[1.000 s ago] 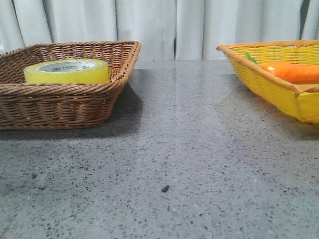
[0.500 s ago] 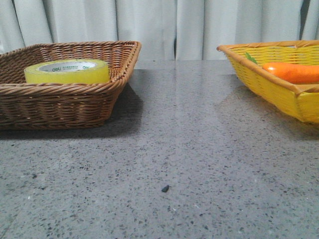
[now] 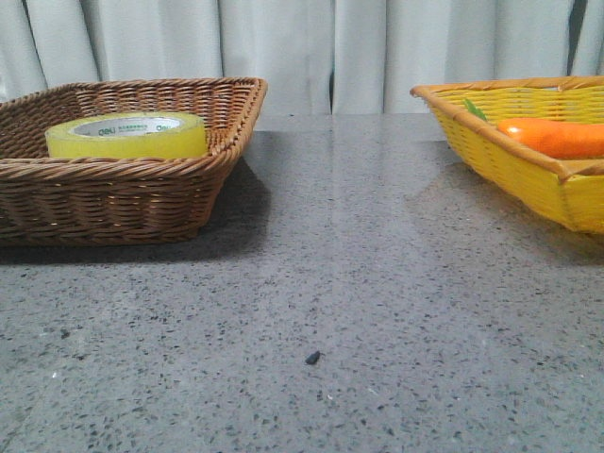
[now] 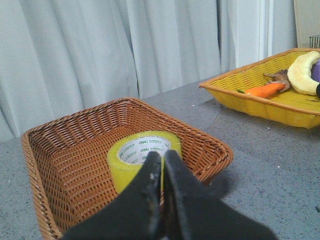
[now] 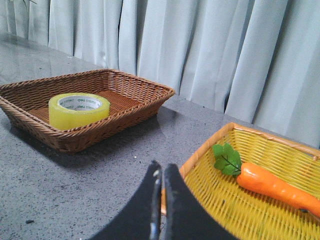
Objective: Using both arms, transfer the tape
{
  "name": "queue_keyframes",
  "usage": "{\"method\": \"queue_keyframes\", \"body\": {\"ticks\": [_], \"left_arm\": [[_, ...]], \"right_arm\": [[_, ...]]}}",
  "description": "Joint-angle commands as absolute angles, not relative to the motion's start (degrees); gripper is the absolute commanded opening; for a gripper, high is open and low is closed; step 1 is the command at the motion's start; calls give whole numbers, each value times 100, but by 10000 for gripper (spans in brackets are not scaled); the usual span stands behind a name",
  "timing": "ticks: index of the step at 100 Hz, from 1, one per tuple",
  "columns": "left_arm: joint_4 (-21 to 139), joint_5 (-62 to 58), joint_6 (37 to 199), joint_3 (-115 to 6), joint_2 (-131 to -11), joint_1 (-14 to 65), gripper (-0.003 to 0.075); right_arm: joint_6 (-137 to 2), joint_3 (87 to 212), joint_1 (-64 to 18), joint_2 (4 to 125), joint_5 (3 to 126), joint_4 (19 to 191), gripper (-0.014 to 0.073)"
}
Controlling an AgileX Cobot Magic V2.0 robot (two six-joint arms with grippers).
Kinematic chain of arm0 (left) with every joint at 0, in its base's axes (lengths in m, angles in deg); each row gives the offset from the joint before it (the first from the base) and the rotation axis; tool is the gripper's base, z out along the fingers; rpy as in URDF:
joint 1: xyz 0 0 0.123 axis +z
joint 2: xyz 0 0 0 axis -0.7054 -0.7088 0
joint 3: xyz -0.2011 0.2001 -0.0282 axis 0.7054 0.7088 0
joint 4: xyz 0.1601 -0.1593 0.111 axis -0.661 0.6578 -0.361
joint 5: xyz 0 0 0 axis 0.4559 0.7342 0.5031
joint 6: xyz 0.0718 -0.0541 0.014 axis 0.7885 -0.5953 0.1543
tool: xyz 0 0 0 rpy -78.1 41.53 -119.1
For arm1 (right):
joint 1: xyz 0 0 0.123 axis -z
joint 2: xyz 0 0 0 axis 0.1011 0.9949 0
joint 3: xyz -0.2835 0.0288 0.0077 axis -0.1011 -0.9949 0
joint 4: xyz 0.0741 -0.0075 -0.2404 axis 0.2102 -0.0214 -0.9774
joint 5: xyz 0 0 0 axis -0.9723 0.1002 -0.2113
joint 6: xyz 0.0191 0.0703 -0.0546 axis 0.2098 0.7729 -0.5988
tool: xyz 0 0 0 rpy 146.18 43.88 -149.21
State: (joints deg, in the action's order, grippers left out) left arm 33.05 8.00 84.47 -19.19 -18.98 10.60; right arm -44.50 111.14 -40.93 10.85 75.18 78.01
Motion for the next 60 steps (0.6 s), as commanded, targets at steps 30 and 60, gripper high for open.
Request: {"method": "queue_keyframes", "body": {"ticks": [30, 60], "left_arm": [[3051, -73, 8391, -1704, -1962, 1070, -21], [3626, -1896, 8377, -430, -1358, 1877, -21]], "right_arm": [[-4444, 11256, -4082, 1139, 7103, 7676, -73], [-4444, 11256, -4082, 1139, 7103, 7676, -73]]}}
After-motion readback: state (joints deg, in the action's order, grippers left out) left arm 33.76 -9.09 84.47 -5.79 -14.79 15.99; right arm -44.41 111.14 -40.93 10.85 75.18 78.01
